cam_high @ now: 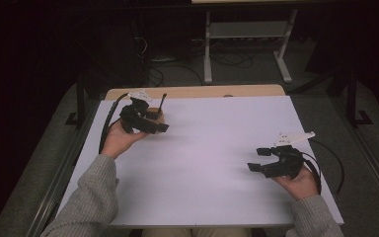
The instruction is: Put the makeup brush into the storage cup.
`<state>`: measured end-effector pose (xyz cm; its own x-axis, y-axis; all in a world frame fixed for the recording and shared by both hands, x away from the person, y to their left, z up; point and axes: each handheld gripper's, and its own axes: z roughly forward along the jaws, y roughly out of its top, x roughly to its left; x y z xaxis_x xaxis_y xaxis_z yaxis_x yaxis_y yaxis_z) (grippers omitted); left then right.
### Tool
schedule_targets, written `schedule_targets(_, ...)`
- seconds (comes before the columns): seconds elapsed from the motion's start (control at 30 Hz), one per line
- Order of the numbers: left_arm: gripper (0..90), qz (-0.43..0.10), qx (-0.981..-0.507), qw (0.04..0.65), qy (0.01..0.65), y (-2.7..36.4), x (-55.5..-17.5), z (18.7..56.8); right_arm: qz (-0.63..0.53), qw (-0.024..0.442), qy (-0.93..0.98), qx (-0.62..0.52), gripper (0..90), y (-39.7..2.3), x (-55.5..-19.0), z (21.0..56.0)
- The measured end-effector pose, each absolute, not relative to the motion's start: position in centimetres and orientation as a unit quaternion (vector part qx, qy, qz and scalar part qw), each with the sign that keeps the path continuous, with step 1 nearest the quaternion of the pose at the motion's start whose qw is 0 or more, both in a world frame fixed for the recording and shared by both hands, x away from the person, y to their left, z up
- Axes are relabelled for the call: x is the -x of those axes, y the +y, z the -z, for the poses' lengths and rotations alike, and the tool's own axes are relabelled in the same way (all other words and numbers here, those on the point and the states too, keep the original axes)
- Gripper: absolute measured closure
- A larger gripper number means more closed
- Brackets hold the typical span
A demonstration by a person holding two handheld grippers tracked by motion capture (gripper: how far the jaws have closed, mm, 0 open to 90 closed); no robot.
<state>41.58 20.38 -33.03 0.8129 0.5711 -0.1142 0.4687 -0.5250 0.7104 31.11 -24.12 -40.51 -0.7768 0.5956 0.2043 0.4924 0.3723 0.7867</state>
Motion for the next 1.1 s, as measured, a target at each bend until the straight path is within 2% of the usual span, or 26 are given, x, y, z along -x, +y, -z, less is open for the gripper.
schedule_targets(0.37, 25.2, -0.068, -0.873, 0.387, 0.29, 20.1, -40.4, 33.6, -0.451, 0.063, 0.826, -0.332, 24.7, -24.4, -31.1, 40.5)
schedule_targets(1.1, 23.9, -0.051, -0.869, 0.399, 0.288, 20.2, -37.9, 36.0, -0.445, 0.067, 0.825, -0.343, 23.1, -24.6, -31.1, 40.7)
